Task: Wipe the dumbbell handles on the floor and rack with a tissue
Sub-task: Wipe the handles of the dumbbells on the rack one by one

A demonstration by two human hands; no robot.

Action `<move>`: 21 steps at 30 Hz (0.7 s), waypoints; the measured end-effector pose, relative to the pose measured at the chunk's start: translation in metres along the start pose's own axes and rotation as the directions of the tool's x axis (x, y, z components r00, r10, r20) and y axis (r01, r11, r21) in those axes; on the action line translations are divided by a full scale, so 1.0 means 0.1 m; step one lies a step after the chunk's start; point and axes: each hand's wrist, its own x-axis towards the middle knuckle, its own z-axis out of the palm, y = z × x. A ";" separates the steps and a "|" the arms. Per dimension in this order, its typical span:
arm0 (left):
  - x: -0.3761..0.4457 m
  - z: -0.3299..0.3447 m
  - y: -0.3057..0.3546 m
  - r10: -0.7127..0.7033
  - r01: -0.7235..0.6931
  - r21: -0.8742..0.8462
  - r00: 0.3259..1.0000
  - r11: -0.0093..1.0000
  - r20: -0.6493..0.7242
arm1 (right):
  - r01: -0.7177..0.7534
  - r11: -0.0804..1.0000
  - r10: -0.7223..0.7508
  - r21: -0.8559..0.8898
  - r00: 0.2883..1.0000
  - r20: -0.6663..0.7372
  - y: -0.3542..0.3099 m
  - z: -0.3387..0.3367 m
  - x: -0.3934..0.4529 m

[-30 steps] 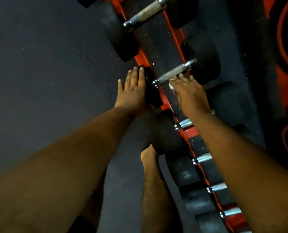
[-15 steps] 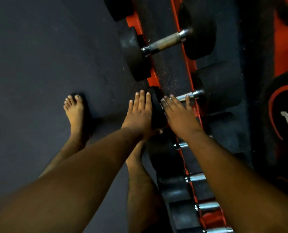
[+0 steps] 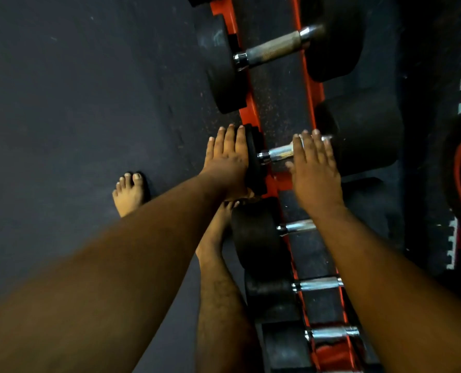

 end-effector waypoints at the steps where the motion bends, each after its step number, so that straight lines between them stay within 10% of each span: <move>1: 0.00 -0.01 0.00 0.001 -0.001 0.000 1.000 1.000 0.011 | -0.014 1.000 0.014 -0.005 1.000 0.012 -0.05 0.00 -0.02; 6: -0.01 -0.04 -0.03 0.019 -0.019 -0.025 1.000 1.000 0.015 | 0.303 0.952 -0.300 -0.044 0.952 0.064 -0.31 0.09 -0.04; 11: -0.01 -0.02 -0.04 0.027 -0.027 -0.024 1.000 0.999 -0.006 | -0.054 0.998 0.055 -0.010 0.998 0.034 -0.05 0.03 -0.03; 16: -0.01 -0.02 -0.04 0.028 -0.028 -0.031 1.000 0.999 0.000 | 0.260 0.964 -0.254 -0.047 0.962 0.101 -0.30 0.11 -0.10; 21: -0.01 0.01 -0.05 0.032 -0.032 -0.027 0.999 0.999 -0.013 | -0.035 0.997 0.039 -0.065 0.997 0.072 -0.12 0.09 -0.10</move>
